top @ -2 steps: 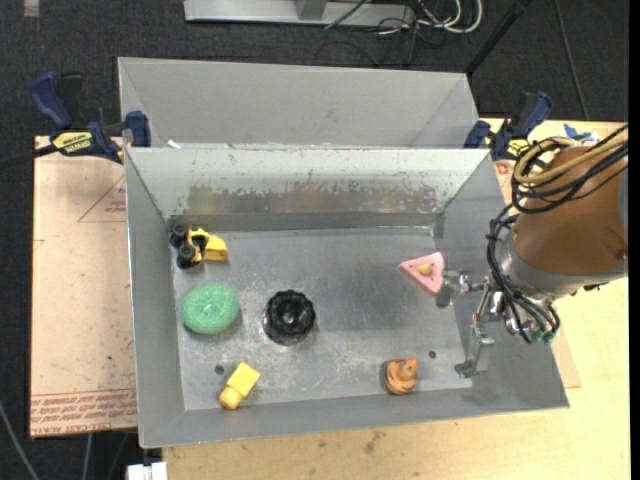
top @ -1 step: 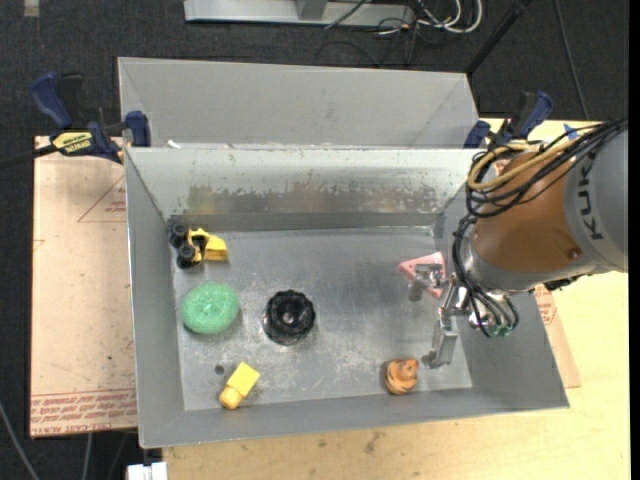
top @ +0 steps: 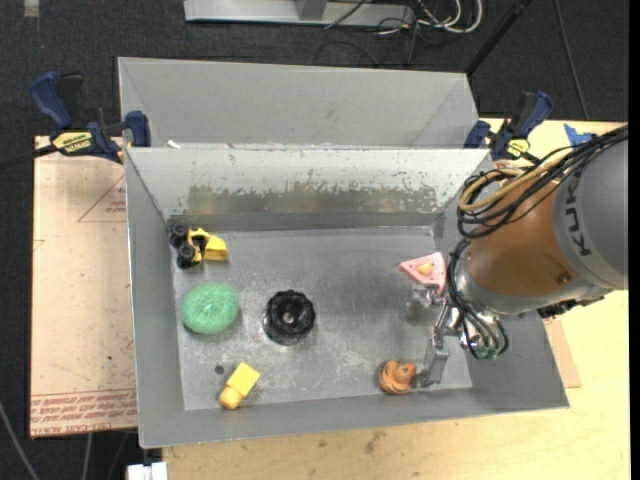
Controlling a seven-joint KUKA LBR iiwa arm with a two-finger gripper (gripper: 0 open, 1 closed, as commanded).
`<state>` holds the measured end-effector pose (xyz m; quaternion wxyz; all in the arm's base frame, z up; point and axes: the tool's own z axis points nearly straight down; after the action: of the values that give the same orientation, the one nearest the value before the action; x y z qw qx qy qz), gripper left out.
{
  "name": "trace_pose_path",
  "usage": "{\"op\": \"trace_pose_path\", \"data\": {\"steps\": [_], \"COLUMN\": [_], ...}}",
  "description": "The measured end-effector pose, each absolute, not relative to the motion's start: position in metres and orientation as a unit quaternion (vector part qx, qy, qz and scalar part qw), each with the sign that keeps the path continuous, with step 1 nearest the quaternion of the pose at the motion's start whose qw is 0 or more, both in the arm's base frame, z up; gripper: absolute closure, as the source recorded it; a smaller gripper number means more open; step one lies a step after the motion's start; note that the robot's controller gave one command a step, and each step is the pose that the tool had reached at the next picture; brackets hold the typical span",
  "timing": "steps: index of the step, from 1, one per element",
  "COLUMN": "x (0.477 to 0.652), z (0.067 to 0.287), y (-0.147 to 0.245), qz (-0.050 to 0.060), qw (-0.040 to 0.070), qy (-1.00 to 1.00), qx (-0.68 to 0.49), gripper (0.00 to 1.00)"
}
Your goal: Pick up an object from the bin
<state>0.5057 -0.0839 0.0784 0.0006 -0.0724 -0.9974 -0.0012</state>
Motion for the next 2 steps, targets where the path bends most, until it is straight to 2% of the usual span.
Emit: {"op": "trace_pose_path", "data": {"steps": [1, 2], "x": [0.498, 0.498], "z": [0.076, 0.075], "y": [-0.064, -0.052], "qz": [0.001, 0.0], "qw": [0.001, 0.001], "qy": [-0.996, -0.996], "qx": [-0.091, -0.09], "gripper": [0.0, 0.0]}}
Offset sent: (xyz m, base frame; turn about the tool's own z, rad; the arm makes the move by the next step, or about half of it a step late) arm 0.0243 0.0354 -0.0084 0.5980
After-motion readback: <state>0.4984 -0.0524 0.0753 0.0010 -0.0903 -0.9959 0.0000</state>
